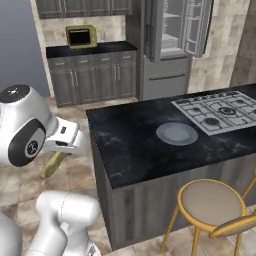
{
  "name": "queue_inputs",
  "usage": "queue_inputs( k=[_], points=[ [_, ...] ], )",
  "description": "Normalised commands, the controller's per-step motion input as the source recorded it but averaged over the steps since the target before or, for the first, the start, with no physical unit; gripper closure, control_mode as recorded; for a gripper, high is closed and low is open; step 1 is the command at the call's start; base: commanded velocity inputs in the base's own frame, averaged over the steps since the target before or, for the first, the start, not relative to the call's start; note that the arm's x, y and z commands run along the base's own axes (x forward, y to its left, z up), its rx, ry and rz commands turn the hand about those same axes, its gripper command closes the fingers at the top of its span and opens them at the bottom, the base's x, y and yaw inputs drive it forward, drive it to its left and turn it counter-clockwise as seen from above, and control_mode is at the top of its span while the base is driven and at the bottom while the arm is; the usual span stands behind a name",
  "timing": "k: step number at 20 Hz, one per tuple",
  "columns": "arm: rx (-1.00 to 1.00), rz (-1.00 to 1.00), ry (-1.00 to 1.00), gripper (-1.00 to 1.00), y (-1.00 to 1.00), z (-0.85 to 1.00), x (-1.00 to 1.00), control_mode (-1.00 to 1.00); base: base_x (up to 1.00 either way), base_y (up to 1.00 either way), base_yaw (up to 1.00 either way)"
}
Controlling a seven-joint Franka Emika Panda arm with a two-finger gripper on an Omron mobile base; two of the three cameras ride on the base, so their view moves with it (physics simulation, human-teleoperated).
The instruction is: Retrieve the butter from the fridge and place it on a plate on the dining table. Then retrieve the butter knife by the fridge and place it near the plate.
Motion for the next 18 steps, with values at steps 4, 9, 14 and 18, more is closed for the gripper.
queue_inputs(
  k=[4,9,14,18],
  points=[
    [0.0,0.0,0.0,1.0,0.0,0.0,0.0,1.0,0.0,-0.89,-0.01],
    [0.0,0.0,0.0,1.0,0.0,0.0,0.0,1.0,0.12,-0.63,-0.01],
    [0.0,0.0,0.0,1.0,0.0,0.0,0.0,1.0,0.69,-0.51,-0.02],
    [0.0,0.0,0.0,1.0,0.0,0.0,0.0,1.0,0.86,-0.39,-0.08]
  ],
)
